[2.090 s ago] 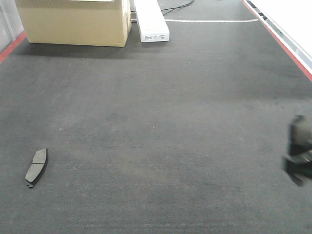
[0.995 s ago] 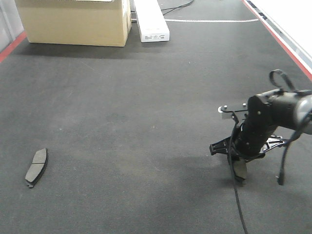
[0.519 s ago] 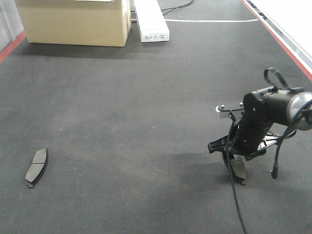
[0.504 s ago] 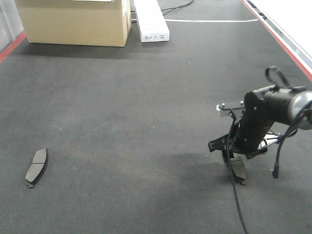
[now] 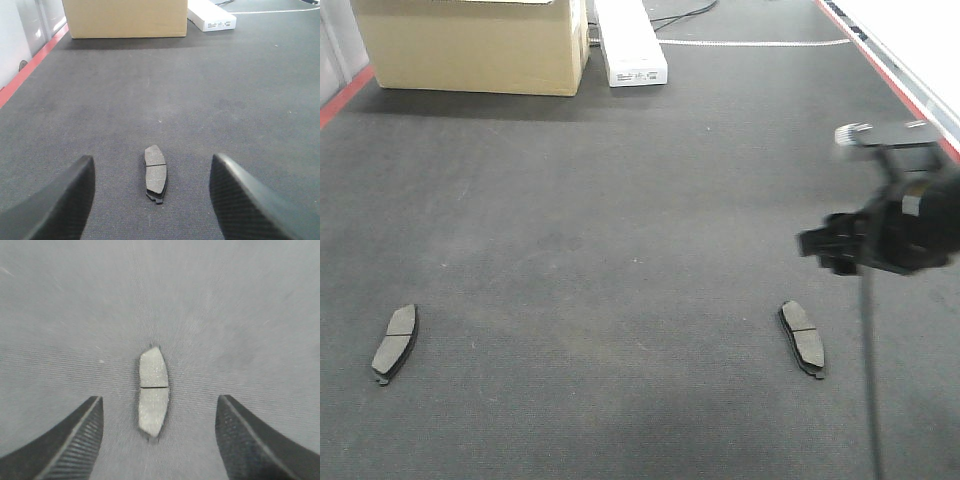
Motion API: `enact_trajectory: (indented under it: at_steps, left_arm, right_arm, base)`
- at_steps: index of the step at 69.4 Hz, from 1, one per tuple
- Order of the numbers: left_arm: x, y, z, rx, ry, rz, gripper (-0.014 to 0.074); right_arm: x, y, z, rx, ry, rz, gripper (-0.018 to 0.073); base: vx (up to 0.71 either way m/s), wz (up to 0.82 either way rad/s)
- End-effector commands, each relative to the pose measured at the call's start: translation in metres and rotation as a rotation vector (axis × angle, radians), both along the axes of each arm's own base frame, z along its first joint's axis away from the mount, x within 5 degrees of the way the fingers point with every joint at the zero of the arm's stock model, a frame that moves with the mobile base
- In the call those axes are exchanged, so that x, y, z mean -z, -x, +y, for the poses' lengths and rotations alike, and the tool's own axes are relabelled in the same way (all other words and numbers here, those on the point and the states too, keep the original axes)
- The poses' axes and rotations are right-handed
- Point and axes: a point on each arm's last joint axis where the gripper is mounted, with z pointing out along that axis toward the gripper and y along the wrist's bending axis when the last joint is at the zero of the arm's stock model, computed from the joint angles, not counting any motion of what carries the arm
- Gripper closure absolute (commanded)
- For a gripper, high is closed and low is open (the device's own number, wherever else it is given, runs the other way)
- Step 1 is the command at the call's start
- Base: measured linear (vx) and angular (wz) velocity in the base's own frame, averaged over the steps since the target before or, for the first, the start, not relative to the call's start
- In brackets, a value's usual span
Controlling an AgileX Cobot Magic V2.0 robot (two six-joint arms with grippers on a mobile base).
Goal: Move and align brake pads A on conveyor
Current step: 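Withdraw the right gripper upward from the placed pad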
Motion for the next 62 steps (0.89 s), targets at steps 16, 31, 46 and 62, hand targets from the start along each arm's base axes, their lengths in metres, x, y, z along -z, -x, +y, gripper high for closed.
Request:
enact_trajectory:
  at_steps: [16,31,46,62]
  left_arm:
    - [-0.014,-0.001,0.000,0.002,0.017,-0.085,0.0132]
    - [-0.014,-0.001,0.000,0.002,0.017,-0.085,0.0132]
    - [-0.014,-0.001,0.000,0.002,0.017,-0.085,0.0132]
    - [-0.014,-0.001,0.000,0.002,0.017,-0.085,0.0132]
  right_arm:
    - [-0.025,0.097,-0.020,-0.044,-0.031,-0.342,0.0090]
    - [-0.009,0.155,-0.031,-0.055,-0.066,-0.517,0.0090]
    - [-0.005,0.193,-0.038,-0.060,-0.100,-0.703,0.0090]
    - [-0.003,0.206,-0.040,-0.060,-0.110,-0.762,0.0090]
  base:
    - [0.00,0.00]
    - [0.00,0.00]
    - [0.00,0.00]
    - [0.00,0.00]
